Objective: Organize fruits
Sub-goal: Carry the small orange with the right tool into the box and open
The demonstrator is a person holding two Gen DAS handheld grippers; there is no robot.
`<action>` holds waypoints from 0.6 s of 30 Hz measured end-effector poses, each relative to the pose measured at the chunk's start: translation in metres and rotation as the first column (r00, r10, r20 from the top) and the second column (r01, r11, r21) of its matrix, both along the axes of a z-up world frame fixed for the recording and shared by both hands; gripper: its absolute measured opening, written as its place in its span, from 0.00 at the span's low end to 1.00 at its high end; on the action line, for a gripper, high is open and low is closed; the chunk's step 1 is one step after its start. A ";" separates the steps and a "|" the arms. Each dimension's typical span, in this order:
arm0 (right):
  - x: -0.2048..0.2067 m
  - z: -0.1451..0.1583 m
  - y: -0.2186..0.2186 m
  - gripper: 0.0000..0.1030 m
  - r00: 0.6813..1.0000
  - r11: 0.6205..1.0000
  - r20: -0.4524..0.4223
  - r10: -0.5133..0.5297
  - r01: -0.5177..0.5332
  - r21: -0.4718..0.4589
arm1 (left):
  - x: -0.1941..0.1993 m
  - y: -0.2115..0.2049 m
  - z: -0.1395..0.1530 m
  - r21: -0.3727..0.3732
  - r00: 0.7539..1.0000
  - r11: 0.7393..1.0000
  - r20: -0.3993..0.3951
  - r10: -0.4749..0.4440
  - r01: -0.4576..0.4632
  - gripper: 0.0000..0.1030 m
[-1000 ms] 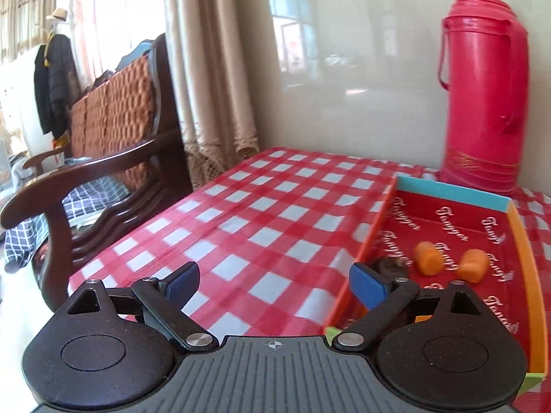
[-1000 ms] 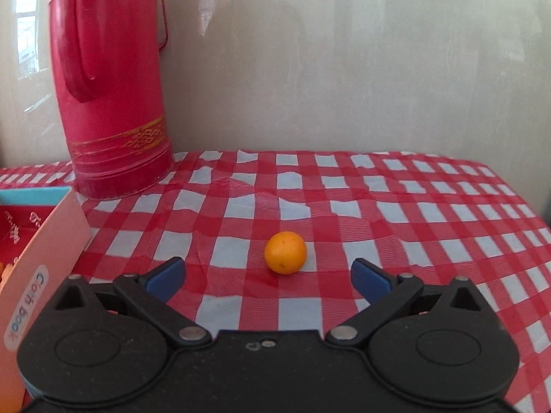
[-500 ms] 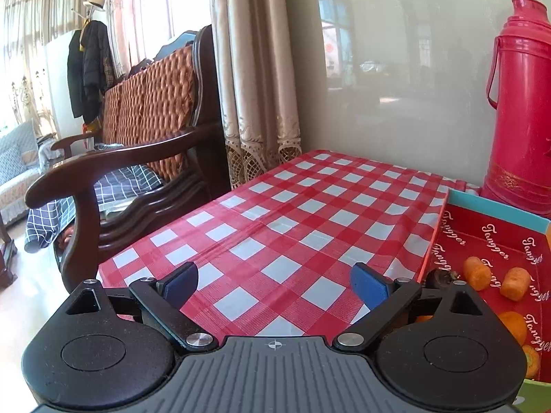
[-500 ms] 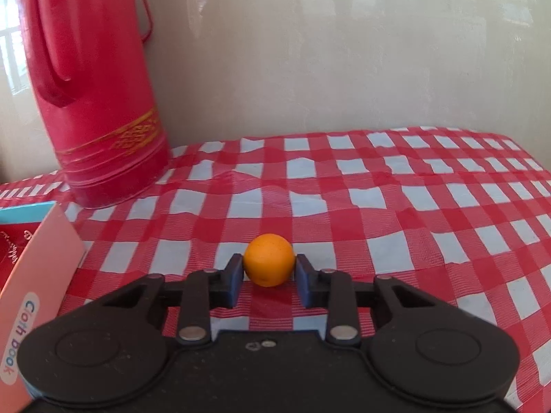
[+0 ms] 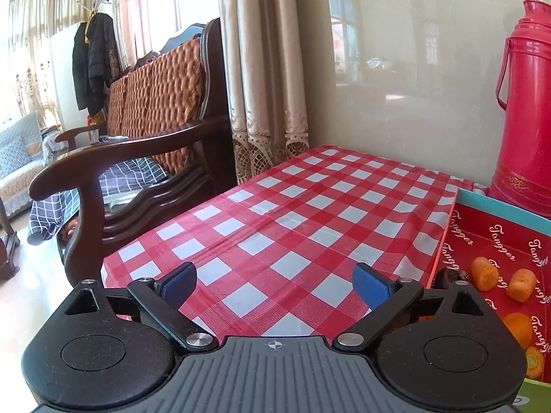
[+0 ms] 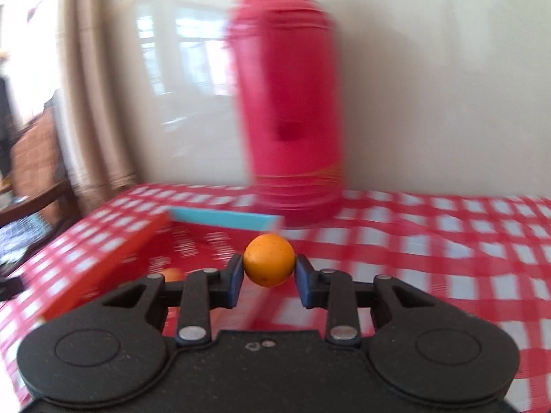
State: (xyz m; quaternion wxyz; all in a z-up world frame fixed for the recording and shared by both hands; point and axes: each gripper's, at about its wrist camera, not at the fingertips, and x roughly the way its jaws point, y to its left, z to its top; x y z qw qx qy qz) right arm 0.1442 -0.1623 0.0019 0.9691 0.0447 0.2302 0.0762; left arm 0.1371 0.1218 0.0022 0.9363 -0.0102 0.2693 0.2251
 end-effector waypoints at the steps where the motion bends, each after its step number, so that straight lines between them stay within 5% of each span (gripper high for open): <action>1: -0.003 0.000 0.009 0.23 0.999 0.999 0.001 0.033 -0.033 -0.006 | 0.000 0.000 0.000 -0.002 1.000 1.000 -0.003 -0.002 0.002 0.94; 8: -0.009 -0.006 0.050 0.25 0.991 0.990 -0.049 0.128 -0.131 -0.059 | -0.002 -0.007 -0.001 0.019 0.999 0.999 -0.011 -0.035 0.035 0.94; 11: -0.012 -0.007 0.054 0.54 0.992 0.991 -0.056 0.110 -0.115 -0.076 | -0.002 -0.011 -0.002 0.033 0.998 0.998 -0.019 -0.053 0.054 0.94; 12: -0.014 -0.006 0.054 0.70 0.994 0.992 -0.049 0.097 -0.101 -0.079 | -0.002 -0.012 -0.002 0.036 0.998 0.998 -0.018 -0.059 0.060 0.95; 18: -0.027 0.008 0.052 0.81 0.999 0.996 -0.035 0.030 -0.033 -0.083 | -0.004 -0.025 0.000 0.044 0.990 0.989 -0.026 -0.138 0.139 1.00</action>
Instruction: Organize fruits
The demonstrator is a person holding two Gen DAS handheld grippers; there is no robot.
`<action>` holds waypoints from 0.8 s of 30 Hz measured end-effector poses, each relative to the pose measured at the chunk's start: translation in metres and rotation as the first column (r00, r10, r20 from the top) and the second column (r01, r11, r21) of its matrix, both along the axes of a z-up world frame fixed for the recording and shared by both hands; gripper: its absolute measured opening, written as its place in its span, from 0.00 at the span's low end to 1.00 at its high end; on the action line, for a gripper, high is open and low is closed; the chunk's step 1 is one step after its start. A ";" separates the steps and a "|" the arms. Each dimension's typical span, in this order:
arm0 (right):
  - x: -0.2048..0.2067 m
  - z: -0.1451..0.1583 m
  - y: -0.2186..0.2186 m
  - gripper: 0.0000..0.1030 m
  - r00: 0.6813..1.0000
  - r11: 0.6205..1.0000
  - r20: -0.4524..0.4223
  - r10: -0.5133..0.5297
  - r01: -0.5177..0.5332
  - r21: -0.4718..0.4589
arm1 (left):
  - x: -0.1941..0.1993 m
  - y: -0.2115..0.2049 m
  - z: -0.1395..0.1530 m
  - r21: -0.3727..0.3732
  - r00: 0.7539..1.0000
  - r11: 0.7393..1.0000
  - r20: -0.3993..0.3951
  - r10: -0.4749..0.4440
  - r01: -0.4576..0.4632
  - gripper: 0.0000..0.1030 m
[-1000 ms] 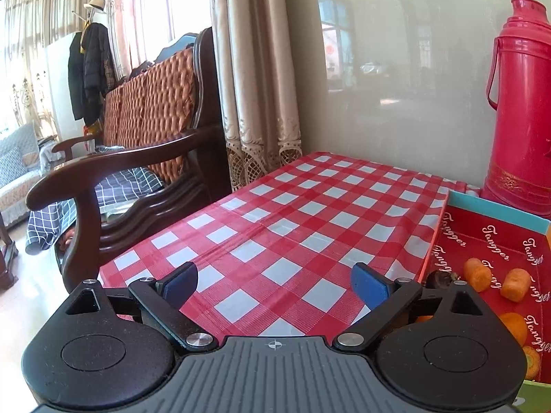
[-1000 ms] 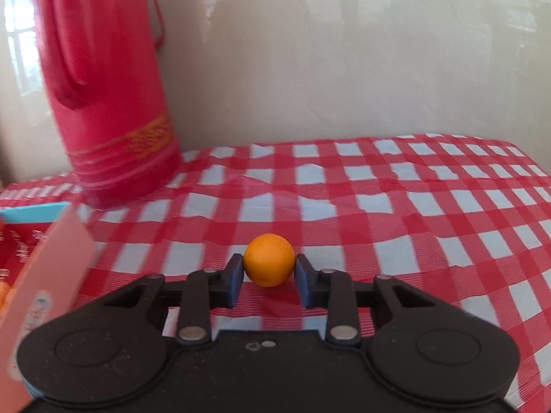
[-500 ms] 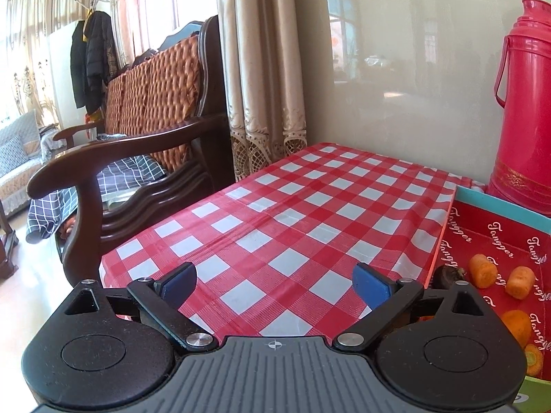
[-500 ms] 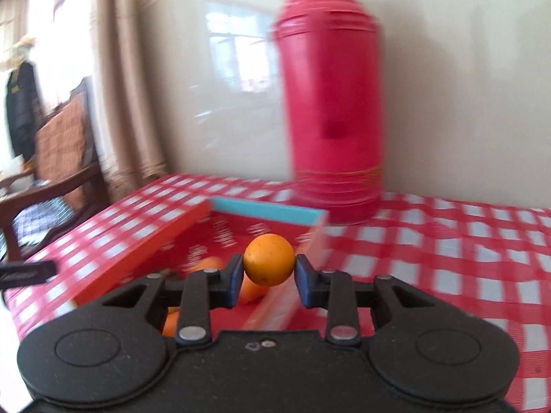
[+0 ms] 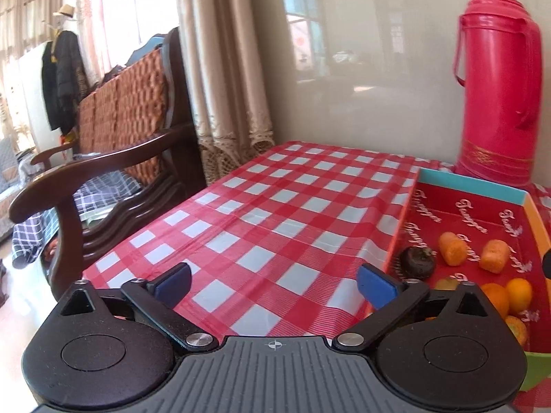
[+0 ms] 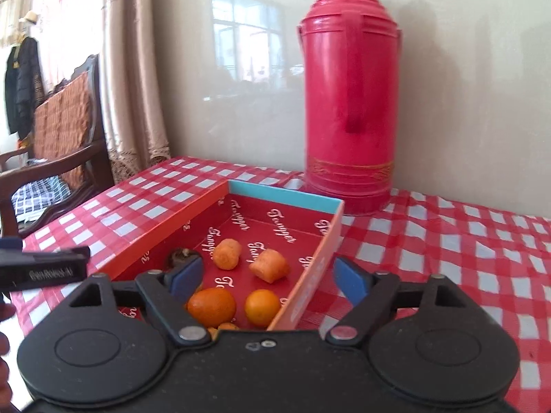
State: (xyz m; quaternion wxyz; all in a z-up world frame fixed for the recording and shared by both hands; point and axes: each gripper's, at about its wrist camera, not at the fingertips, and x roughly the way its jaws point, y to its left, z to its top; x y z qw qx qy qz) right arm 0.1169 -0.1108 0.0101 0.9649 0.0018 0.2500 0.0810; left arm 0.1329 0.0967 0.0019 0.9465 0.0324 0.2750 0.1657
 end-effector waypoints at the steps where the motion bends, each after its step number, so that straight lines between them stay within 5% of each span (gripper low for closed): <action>1: -0.004 0.002 -0.002 0.87 1.000 1.000 -0.009 -0.016 0.016 0.007 | -0.002 -0.003 0.002 0.002 1.000 1.000 0.001 -0.021 0.021 1.00; 11: -0.076 0.039 -0.014 0.94 0.976 0.978 -0.081 -0.201 0.204 0.033 | -0.076 -0.016 0.050 -0.066 0.991 0.989 -0.002 -0.132 0.132 1.00; 24: -0.180 0.089 0.012 0.94 0.971 0.974 0.068 -0.228 0.228 0.000 | -0.180 -0.012 0.118 -0.021 0.974 0.976 0.076 -0.213 0.216 1.00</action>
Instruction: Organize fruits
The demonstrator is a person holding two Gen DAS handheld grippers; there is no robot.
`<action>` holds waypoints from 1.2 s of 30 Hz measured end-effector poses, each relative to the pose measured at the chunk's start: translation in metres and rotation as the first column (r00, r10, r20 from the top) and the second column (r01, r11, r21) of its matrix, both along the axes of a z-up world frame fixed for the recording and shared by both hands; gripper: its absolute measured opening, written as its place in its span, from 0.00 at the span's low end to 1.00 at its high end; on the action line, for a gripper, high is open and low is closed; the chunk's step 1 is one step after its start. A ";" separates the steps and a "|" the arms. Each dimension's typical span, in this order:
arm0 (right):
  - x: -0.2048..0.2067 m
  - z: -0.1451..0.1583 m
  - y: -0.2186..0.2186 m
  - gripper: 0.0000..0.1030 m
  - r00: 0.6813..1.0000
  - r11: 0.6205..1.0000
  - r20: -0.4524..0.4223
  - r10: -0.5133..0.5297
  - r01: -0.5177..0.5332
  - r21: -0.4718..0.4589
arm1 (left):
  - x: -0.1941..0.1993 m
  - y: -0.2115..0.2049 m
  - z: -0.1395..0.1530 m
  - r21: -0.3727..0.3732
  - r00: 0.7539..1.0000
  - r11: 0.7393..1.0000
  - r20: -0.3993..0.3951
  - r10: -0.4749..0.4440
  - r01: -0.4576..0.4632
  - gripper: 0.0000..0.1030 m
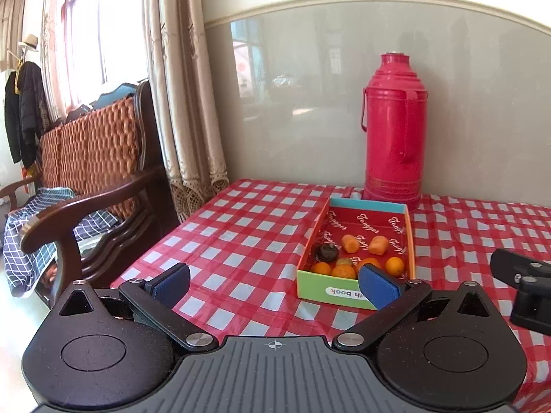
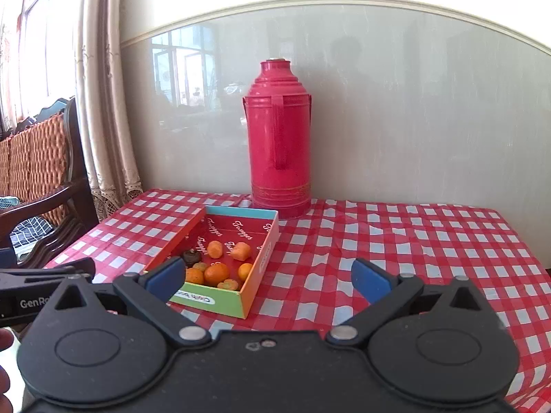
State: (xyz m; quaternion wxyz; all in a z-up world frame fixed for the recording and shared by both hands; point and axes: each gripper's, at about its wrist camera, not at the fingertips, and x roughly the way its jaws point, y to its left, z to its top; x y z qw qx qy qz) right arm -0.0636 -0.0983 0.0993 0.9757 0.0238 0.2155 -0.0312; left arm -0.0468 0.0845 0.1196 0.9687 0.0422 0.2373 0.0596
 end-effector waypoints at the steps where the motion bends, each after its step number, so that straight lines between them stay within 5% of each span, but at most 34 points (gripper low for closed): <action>1: -0.003 0.002 0.001 0.94 1.000 1.000 0.004 0.004 -0.004 -0.003 | -0.003 0.000 0.002 0.000 1.000 1.000 0.004 -0.003 0.003 1.00; 36: -0.002 0.001 0.002 0.94 1.000 1.000 0.004 0.003 -0.003 0.013 | 0.000 -0.016 -0.003 0.018 1.000 1.000 0.008 -0.005 0.005 1.00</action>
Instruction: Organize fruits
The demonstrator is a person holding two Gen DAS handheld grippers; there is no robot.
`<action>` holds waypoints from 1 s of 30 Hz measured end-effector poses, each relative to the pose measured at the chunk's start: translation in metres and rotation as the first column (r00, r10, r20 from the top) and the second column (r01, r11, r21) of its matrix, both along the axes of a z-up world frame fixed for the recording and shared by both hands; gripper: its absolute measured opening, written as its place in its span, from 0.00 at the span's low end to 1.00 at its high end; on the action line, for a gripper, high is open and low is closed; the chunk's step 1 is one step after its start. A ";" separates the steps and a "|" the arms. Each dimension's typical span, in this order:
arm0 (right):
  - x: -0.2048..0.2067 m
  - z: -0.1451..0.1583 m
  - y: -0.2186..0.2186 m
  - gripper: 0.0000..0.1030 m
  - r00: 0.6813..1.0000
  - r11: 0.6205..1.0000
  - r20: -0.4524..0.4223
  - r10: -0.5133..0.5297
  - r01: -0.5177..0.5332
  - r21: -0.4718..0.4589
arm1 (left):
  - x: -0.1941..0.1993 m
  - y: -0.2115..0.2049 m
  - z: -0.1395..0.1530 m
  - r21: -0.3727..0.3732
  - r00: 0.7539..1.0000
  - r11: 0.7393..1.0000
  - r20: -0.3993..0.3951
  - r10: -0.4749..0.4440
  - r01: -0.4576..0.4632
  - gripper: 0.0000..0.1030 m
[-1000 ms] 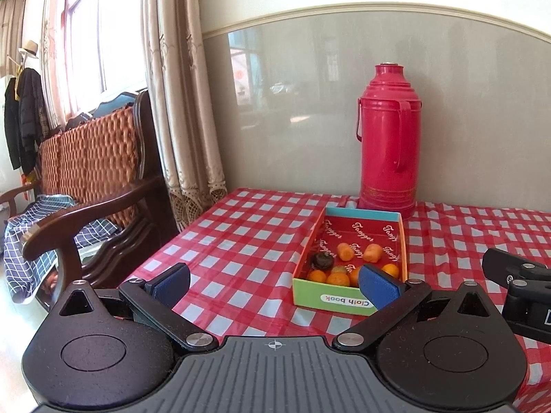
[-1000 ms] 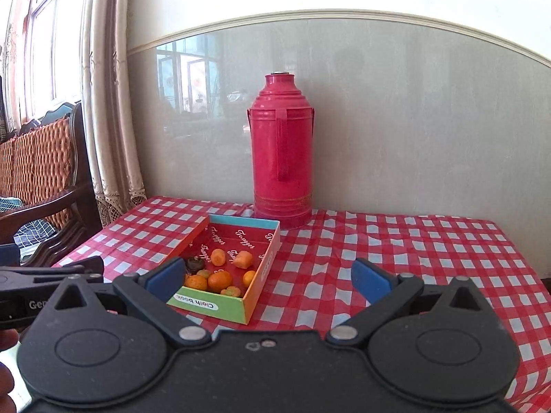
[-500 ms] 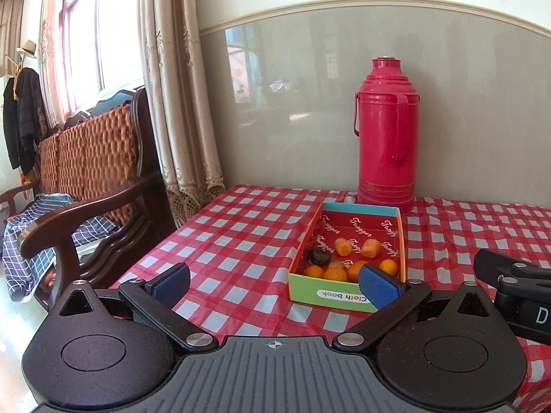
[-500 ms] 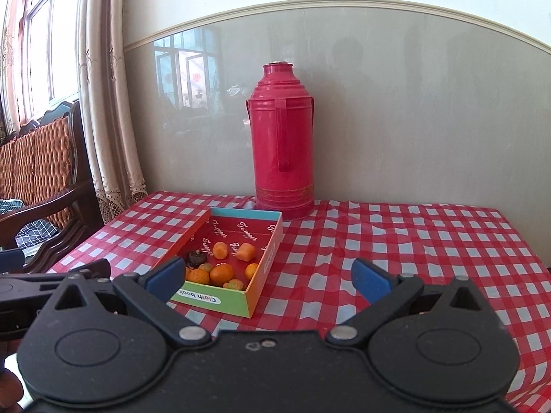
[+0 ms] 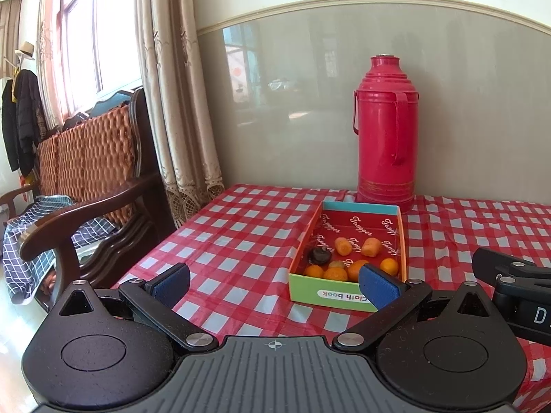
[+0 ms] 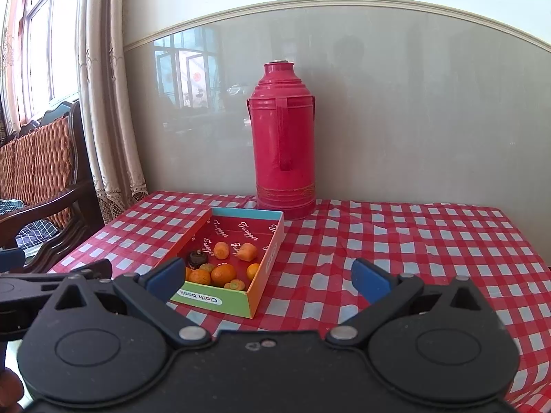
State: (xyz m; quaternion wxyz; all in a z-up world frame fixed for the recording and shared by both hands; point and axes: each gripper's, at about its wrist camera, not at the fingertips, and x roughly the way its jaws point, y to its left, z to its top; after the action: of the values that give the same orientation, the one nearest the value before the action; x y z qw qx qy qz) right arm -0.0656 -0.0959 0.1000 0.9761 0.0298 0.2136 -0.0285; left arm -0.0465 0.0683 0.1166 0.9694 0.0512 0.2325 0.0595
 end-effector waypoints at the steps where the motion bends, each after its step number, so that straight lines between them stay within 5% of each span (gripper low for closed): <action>1: 0.000 0.000 0.000 0.94 1.000 1.000 0.001 -0.002 0.002 0.000 | 0.000 0.000 0.000 0.000 1.000 1.000 -0.001 -0.001 0.001 1.00; 30: 0.001 -0.002 -0.003 0.94 0.999 0.999 0.017 -0.039 0.039 0.001 | 0.013 -0.006 -0.009 -0.041 0.998 0.998 -0.030 -0.058 0.057 1.00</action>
State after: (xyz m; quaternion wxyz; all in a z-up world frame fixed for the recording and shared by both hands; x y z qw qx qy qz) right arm -0.0651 -0.0994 0.0980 0.9771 0.0345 0.2045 -0.0471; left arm -0.0338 0.0628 0.1073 0.9678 0.0393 0.2474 0.0259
